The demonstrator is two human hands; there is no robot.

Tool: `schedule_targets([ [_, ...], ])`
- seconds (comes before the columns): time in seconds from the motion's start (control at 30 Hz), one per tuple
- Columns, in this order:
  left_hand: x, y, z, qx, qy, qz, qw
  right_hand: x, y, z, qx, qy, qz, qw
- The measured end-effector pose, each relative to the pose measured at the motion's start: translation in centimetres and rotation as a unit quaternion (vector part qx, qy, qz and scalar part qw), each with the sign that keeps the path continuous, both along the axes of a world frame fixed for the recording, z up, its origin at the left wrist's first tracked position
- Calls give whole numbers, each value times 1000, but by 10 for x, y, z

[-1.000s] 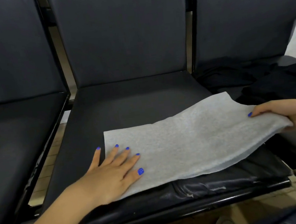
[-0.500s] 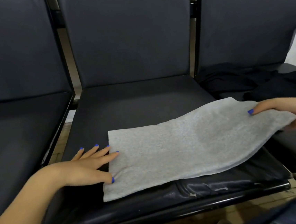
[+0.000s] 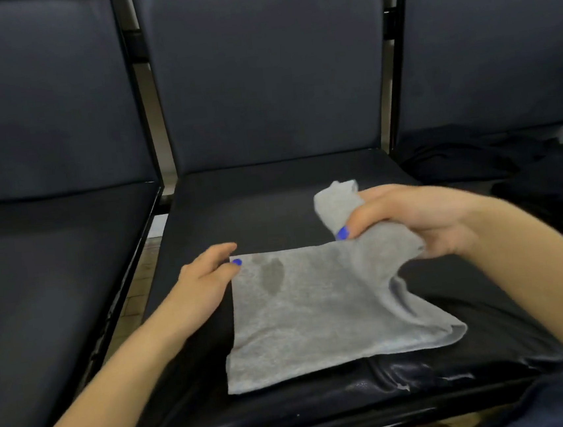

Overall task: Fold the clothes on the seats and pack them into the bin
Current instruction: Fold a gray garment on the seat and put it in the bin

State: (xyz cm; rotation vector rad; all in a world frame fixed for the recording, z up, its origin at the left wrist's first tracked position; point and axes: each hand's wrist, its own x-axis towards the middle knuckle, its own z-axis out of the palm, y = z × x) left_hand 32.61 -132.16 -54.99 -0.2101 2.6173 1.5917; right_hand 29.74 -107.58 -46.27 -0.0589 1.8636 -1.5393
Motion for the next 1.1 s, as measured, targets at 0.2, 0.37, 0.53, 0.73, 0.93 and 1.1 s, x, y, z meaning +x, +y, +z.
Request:
schedule_targets([
  [0.2, -4, 14, -7, 313, -160, 72, 934, 5, -78, -47, 64, -36, 104, 992],
  [0.37, -8, 10, -16, 306, -200, 49, 930, 13, -105, -68, 129, 23, 167, 977],
  [0.53, -9, 10, -19, 326, -210, 44, 921, 18, -108, -68, 111, 20, 186, 976],
  [0.73, -12, 12, -25, 186, -56, 50, 980, 22, -89, -82, 141, 214, 128, 958],
  [0.93, -24, 2, -36, -229, 102, 33, 967, 47, -48, -109, 363, 459, 224, 779],
  [1.1, -19, 6, -32, -295, -15, -3, 955, 70, -44, -130, 431, 498, 212, 722],
])
